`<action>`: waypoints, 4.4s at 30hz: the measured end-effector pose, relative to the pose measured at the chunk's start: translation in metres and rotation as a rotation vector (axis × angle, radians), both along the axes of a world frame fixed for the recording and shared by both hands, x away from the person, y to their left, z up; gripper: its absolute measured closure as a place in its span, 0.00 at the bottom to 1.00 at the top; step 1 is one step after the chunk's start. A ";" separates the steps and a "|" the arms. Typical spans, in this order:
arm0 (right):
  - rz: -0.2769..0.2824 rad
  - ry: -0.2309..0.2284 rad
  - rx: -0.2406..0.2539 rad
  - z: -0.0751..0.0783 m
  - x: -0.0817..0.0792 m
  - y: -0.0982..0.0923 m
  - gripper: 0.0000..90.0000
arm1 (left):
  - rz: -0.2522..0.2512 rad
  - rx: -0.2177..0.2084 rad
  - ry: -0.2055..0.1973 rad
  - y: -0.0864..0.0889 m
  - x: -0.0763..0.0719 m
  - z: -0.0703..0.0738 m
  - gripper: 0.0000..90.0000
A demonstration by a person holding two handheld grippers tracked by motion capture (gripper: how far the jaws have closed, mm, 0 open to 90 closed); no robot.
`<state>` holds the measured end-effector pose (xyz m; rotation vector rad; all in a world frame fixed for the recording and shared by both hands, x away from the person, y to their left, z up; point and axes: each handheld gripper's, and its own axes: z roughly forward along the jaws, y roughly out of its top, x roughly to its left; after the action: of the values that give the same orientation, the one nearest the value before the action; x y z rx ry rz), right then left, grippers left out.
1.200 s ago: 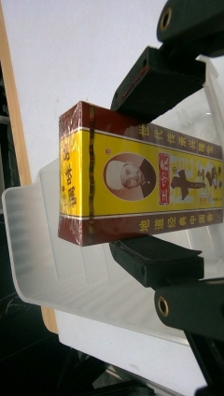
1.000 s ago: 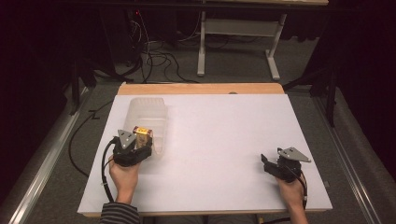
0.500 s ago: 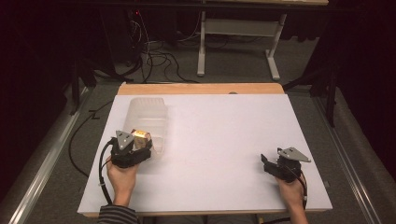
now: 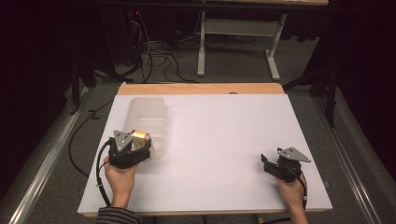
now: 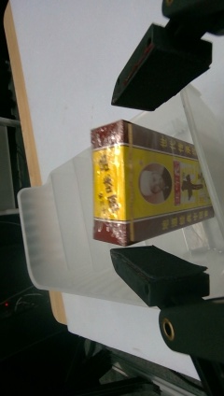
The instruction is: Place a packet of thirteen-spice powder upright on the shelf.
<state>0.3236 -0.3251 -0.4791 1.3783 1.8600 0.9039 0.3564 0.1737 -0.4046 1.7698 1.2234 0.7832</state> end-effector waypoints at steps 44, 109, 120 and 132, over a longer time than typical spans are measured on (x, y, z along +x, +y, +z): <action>-0.003 -0.010 0.013 0.000 0.000 -0.001 0.32 | -0.222 -0.023 -0.079 -0.057 -0.022 0.042 0.24; -0.009 -0.012 0.017 0.000 -0.001 -0.001 0.32 | -0.462 -0.048 0.018 -0.139 -0.027 0.013 0.24; -0.007 -0.012 0.017 0.000 -0.001 -0.001 0.32 | -0.474 -0.060 0.036 -0.151 -0.024 0.003 0.25; -0.007 -0.011 0.017 0.000 -0.001 -0.001 0.32 | -0.468 -0.055 0.066 -0.160 -0.018 -0.010 0.25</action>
<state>0.3224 -0.3261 -0.4787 1.3858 1.8422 0.9243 0.3382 0.0141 -0.4143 1.9435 0.8105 0.4169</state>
